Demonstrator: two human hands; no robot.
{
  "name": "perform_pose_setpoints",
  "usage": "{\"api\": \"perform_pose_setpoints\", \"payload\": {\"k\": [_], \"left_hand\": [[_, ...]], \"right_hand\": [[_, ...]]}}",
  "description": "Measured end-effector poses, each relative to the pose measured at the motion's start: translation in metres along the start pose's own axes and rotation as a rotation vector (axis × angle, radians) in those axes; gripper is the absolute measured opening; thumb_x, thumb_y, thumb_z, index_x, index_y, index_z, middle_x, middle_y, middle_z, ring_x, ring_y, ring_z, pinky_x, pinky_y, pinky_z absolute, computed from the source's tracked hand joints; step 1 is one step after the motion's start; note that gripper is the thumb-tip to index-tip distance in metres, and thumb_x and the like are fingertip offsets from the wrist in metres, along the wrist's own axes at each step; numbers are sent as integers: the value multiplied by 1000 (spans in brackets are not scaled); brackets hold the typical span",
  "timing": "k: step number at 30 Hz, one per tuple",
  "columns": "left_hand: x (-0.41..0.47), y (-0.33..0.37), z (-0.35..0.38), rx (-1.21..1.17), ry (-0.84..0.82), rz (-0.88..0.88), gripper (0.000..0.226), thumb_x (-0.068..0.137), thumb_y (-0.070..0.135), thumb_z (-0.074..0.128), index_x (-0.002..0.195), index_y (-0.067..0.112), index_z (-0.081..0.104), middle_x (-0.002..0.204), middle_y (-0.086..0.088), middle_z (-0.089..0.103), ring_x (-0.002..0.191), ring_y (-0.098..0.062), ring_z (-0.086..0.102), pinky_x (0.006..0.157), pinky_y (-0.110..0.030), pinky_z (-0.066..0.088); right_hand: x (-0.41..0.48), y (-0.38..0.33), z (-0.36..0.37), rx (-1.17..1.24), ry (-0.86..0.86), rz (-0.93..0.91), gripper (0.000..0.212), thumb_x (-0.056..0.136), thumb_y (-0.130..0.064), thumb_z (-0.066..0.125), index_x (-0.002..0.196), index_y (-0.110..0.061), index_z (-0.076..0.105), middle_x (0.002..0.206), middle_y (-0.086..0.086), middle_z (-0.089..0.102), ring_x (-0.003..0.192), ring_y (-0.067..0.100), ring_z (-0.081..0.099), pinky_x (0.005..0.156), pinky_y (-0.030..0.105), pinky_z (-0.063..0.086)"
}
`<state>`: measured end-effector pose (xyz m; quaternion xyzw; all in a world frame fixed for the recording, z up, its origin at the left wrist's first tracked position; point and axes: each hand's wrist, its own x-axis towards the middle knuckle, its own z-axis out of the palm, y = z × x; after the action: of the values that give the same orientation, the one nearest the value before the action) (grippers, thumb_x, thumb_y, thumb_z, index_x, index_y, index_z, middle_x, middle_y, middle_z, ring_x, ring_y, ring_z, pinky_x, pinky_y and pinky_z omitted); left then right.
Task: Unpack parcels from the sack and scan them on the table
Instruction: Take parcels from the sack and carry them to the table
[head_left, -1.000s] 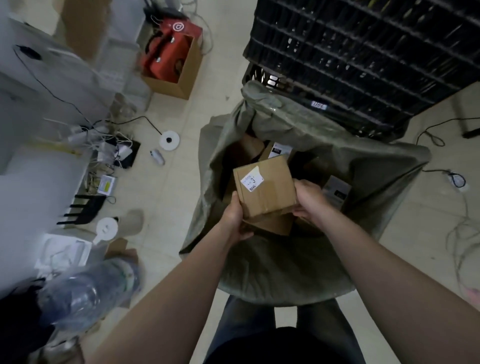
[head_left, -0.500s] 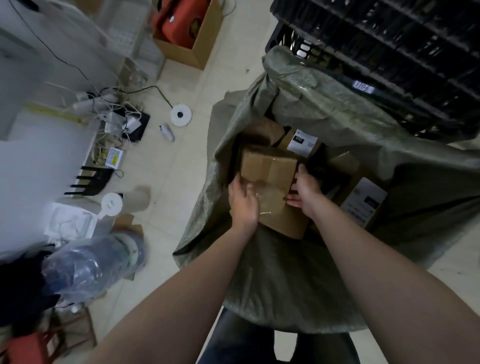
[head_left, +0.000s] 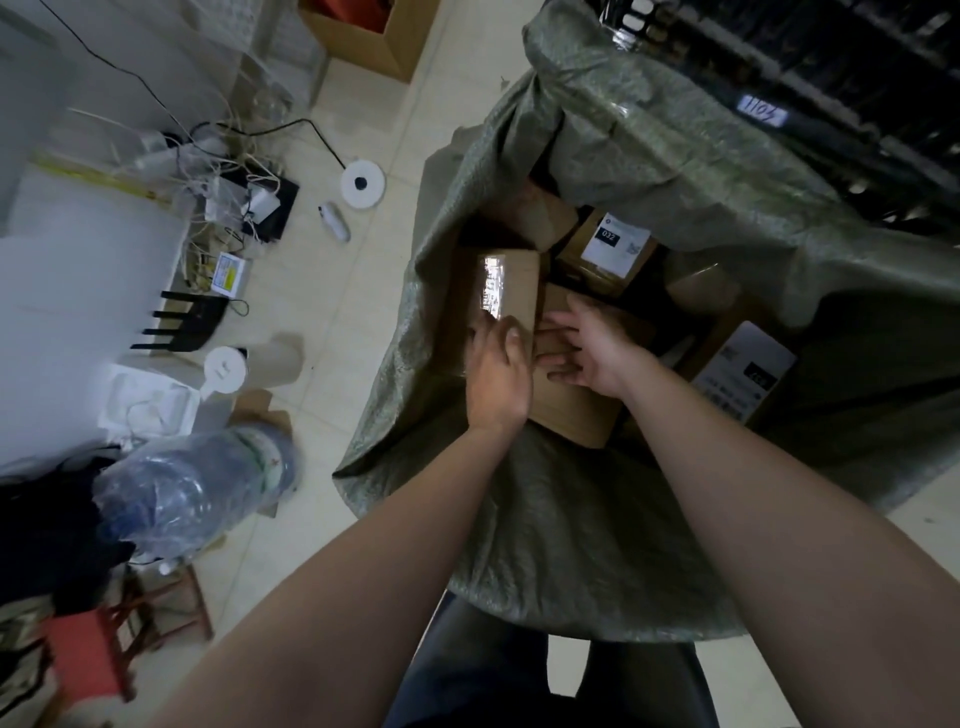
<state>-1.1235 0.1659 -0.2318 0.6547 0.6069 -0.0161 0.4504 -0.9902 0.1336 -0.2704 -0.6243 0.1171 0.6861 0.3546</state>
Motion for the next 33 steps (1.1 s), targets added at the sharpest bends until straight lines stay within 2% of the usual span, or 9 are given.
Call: {"api": "perform_pose_setpoints", "payload": {"k": [2, 5, 8, 16, 21, 24, 25, 28, 33], "left_hand": [[2, -4, -3, 27, 22, 8, 47, 113, 36, 27, 152, 19, 48, 169, -4, 25, 157, -25, 19, 127, -45, 18], [4, -14, -9, 57, 72, 54, 44, 112, 33, 30, 147, 20, 54, 162, -2, 41, 152, -23, 30, 126, -44, 24], [8, -20, -12, -18, 66, 1, 43, 112, 31, 33, 147, 17, 55, 155, -3, 50, 146, -23, 41, 122, -45, 32], [25, -22, -14, -7, -63, -111, 51, 113, 33, 29, 159, 11, 36, 169, -8, 26, 155, -22, 22, 125, -32, 18], [26, -6, -19, 11, -181, -137, 51, 112, 30, 36, 159, 10, 33, 170, -10, 19, 157, -25, 16, 126, -35, 14], [14, 6, -33, 53, -284, -216, 64, 104, 30, 56, 161, 14, 31, 167, -11, 26, 152, -32, 29, 125, -44, 25], [8, 10, -38, 95, -323, -217, 65, 101, 29, 59, 159, 13, 35, 163, -12, 34, 148, -33, 36, 122, -41, 31], [-15, 33, -51, 242, -429, -137, 51, 99, 27, 62, 146, 10, 54, 146, -13, 56, 134, -31, 52, 105, -33, 40], [-64, 109, -63, 353, -480, 86, 42, 95, 31, 69, 135, 19, 65, 138, -5, 63, 124, -24, 59, 97, -33, 46]], "right_hand": [[2, -1, 8, -18, -19, -5, 53, 107, -58, 32, 126, -25, 68, 121, 9, 72, 113, 32, 66, 103, 51, 48], [4, 0, 29, -56, -71, 9, 52, 105, -62, 33, 127, -28, 67, 122, 5, 71, 117, 28, 61, 103, 53, 47], [3, 2, 42, -103, -85, 14, 52, 106, -61, 32, 131, -29, 64, 130, 3, 65, 123, 29, 56, 106, 54, 44], [-6, -12, 15, -192, 39, -36, 55, 109, -55, 26, 134, -25, 64, 137, 5, 64, 124, 33, 57, 107, 53, 44], [-36, -10, -11, -228, 134, -41, 42, 110, -46, 34, 135, -26, 61, 132, 4, 64, 121, 30, 58, 87, 42, 49], [-68, -11, -31, -238, 170, -66, 37, 108, -37, 45, 141, -24, 57, 128, 3, 67, 108, 24, 64, 73, 34, 50], [-83, -10, -37, -253, 187, -79, 37, 107, -36, 48, 141, -23, 56, 124, 2, 69, 103, 22, 65, 72, 33, 50], [-130, -11, -56, -372, 241, -168, 31, 103, -34, 57, 133, -25, 60, 115, -1, 70, 95, 21, 69, 72, 31, 52], [-217, -26, -97, -678, 213, -263, 21, 96, -26, 70, 117, -27, 67, 104, -1, 72, 71, 19, 67, 49, 22, 47]]}}
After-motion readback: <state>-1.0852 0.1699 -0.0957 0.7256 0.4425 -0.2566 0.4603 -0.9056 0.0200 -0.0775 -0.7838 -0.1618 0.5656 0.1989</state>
